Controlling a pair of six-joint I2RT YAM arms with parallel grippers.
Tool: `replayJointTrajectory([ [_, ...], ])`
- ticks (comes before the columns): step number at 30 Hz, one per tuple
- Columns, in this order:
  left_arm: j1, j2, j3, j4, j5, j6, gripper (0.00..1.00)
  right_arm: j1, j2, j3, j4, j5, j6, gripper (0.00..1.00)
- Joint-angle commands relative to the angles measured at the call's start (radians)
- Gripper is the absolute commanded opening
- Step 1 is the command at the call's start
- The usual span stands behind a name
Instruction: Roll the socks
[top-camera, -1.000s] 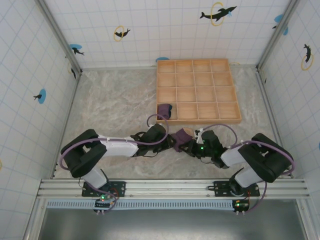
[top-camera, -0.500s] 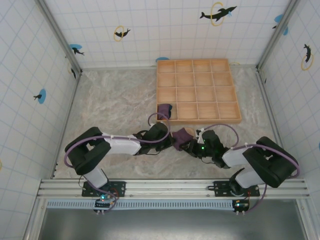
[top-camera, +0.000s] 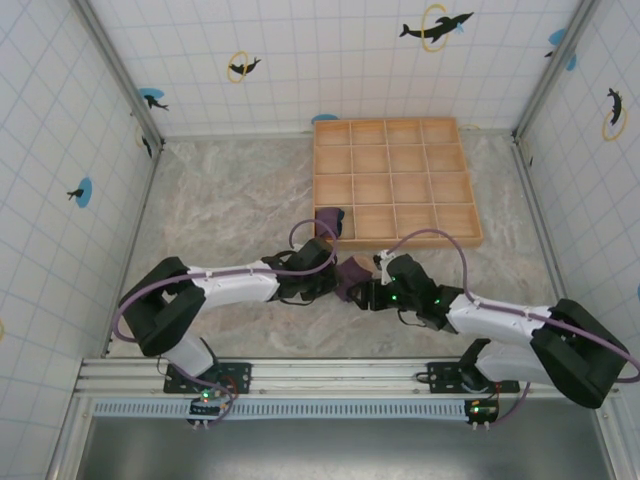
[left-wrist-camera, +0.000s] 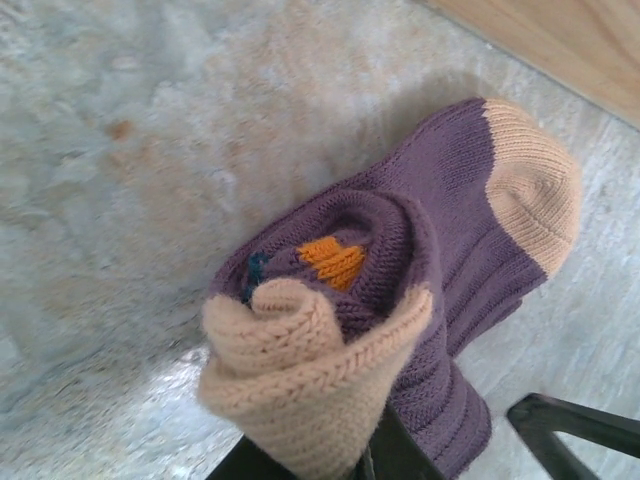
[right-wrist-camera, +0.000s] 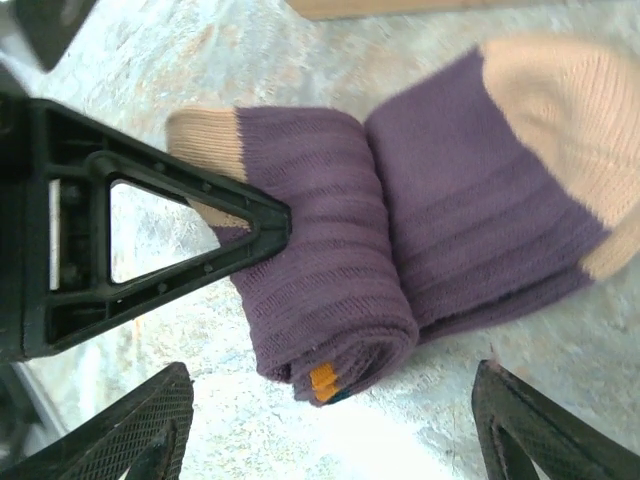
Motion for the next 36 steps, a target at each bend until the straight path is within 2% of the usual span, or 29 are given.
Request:
replayJointTrajectory([
  [1, 0.005, -0.018, 0.018, -0.160, -0.013, 0.026, 0.00, 0.089, -0.027, 0.019, -0.050, 0.208, -0.214, 0.75],
  [10, 0.005, -0.013, 0.054, -0.212, 0.021, 0.042, 0.00, 0.385, 0.028, -0.099, 0.255, 0.593, -0.572, 0.77],
  [12, 0.006, -0.001, 0.067, -0.221, 0.032, 0.050, 0.00, 0.420, 0.064, -0.112, 0.329, 0.640, -0.639, 0.78],
  [19, 0.009, 0.009, 0.080, -0.219, 0.054, 0.054, 0.00, 0.461, 0.214, -0.063, 0.448, 0.732, -0.741, 0.78],
  [27, 0.016, 0.004, 0.074, -0.221, 0.066, 0.060, 0.00, 0.464, 0.329, -0.019, 0.520, 0.731, -0.797, 0.73],
  [30, 0.022, 0.002, 0.074, -0.220, 0.071, 0.062, 0.00, 0.463, 0.361, -0.009, 0.539, 0.724, -0.799, 0.68],
  [36, 0.025, -0.005, 0.072, -0.214, 0.078, 0.066, 0.00, 0.449, 0.424, -0.009, 0.549, 0.710, -0.763, 0.47],
])
